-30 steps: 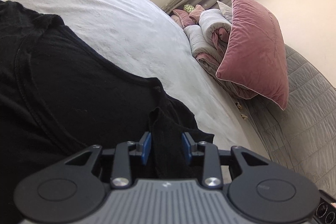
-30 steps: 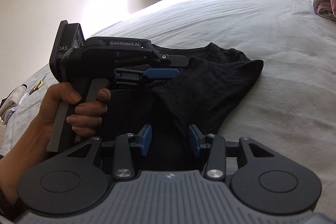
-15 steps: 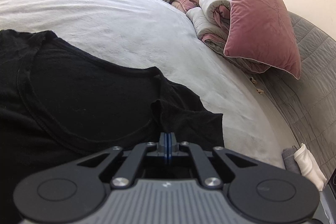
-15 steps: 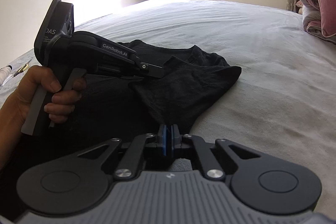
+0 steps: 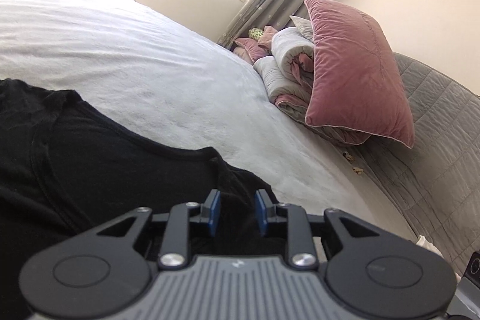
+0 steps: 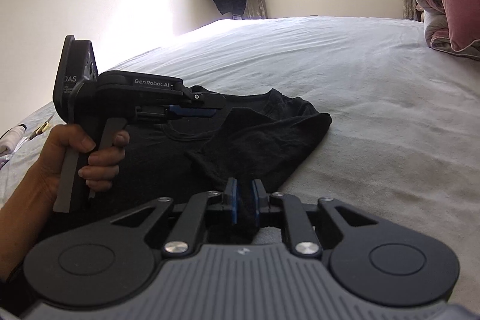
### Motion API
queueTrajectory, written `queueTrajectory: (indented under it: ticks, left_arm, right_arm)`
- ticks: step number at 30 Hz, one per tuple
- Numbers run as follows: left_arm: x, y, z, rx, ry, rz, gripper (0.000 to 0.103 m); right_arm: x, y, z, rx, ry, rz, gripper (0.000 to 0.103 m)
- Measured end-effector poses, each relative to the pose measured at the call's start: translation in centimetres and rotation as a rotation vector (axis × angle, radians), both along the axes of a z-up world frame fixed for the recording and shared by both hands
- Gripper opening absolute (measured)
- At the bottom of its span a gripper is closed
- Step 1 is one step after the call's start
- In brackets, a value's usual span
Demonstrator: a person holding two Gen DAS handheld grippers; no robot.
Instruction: Fold clothes
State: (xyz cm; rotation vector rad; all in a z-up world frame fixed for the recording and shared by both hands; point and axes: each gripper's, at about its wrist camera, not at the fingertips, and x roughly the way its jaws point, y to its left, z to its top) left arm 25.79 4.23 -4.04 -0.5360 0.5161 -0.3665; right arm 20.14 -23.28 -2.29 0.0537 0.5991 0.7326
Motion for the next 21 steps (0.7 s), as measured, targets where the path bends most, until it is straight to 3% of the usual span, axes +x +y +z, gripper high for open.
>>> queueTrajectory:
  ticks: [3, 4, 7, 12, 14, 15, 16, 18, 21]
  left_arm:
    - [1.2, -0.7, -1.5, -0.03, 0.028, -0.049, 0.02]
    - [1.6, -0.6, -2.0, -0.026, 0.06, -0.026, 0.02]
    - [2.4, 0.0, -3.1, -0.049, 0.129, 0.048, 0.007]
    - [1.7, 1.7, -2.7, -0.083, 0.123, 0.135, 0.012]
    - [1.5, 1.9, -2.6, -0.125, 0.096, 0.115, 0.015]
    - [1.4, 1.9, -2.5, -0.144, 0.084, 0.1, 0.016]
    - [1.4, 1.8, -2.5, -0.16, 0.079, 0.081, 0.017]
    - [1.6, 1.2, -2.7, -0.152, 0.093, 0.058, 0.023]
    - [1.8, 0.0, -2.9, -0.047, 0.13, 0.082, 0.025]
  right_arm:
    - [0.3, 1.6, -0.3, 0.015, 0.003, 0.004, 0.016]
    - [0.4, 2.2, -0.5, 0.007, 0.007, 0.012, 0.016]
    - [0.4, 3.7, -1.1, -0.024, 0.033, 0.051, 0.016]
    - [0.3, 4.5, -1.2, -0.036, 0.045, 0.096, 0.018]
    - [0.4, 4.2, -1.0, -0.003, 0.028, 0.058, 0.025]
    - [0.6, 4.2, -1.1, 0.009, 0.024, 0.035, 0.037]
    - [0.9, 4.5, -1.3, 0.01, 0.026, 0.01, 0.042]
    - [1.3, 5.4, -1.8, -0.014, 0.049, 0.002, 0.042]
    - [0.6, 6.4, -1.8, -0.037, 0.047, 0.07, 0.044]
